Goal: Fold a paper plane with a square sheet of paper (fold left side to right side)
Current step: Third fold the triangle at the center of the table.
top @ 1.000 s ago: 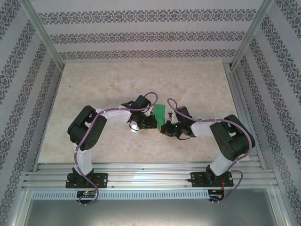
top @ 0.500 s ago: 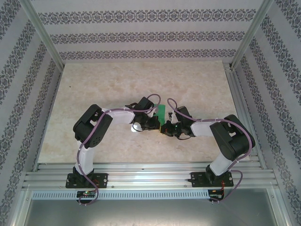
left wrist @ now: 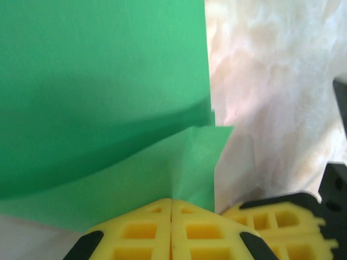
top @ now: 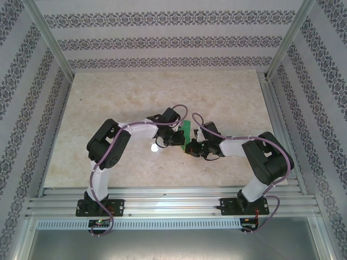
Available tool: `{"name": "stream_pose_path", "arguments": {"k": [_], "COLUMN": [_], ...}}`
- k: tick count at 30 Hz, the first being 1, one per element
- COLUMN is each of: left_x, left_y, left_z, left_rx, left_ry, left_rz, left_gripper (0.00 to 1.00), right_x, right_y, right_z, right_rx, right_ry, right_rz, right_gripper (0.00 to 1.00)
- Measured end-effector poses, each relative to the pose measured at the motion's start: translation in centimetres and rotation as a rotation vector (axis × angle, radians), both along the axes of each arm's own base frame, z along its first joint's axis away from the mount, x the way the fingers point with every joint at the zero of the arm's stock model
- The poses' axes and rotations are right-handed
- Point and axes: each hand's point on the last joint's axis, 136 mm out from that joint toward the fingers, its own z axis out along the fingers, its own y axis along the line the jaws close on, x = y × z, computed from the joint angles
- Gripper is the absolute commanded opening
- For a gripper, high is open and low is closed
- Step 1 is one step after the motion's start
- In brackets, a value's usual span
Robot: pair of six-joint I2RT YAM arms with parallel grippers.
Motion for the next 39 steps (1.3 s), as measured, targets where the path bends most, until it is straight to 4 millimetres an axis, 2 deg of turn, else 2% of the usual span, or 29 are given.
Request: {"name": "stream_pose_path", "arguments": {"k": [6,14,24,31,39], "left_x": [2.1,2.0,2.2,2.4,2.8], "left_y": [-0.1,0.5,0.8,1.0,1.4], "left_z": [0.4,-0.6,-0.7,-0.7,-0.5], "left_rx": [0.048,0.065,0.012,-0.054,-0.103], "left_ry": [-0.066,-0.059,-0.078,-0.073,-0.067], "left_rz": [0.009,0.012,0.010,-0.012,-0.024], "left_gripper": [0.09,0.09,0.09,0.14,0.15], "right_x": [0.1,0.1,0.1,0.1,0.2], "right_y": [0.0,0.0,0.0,-0.1,-0.1], "right_z": [0.0,0.0,0.0,0.0,0.0], "right_rx": [-0.006,-0.006,-0.006,-0.007,-0.011], "right_ry": [-0.003,-0.004,-0.004,-0.005,-0.009], "right_rz": [0.002,0.003,0.003,0.003,-0.001], "right_gripper": [0.00,0.00,0.00,0.00,0.00]}}
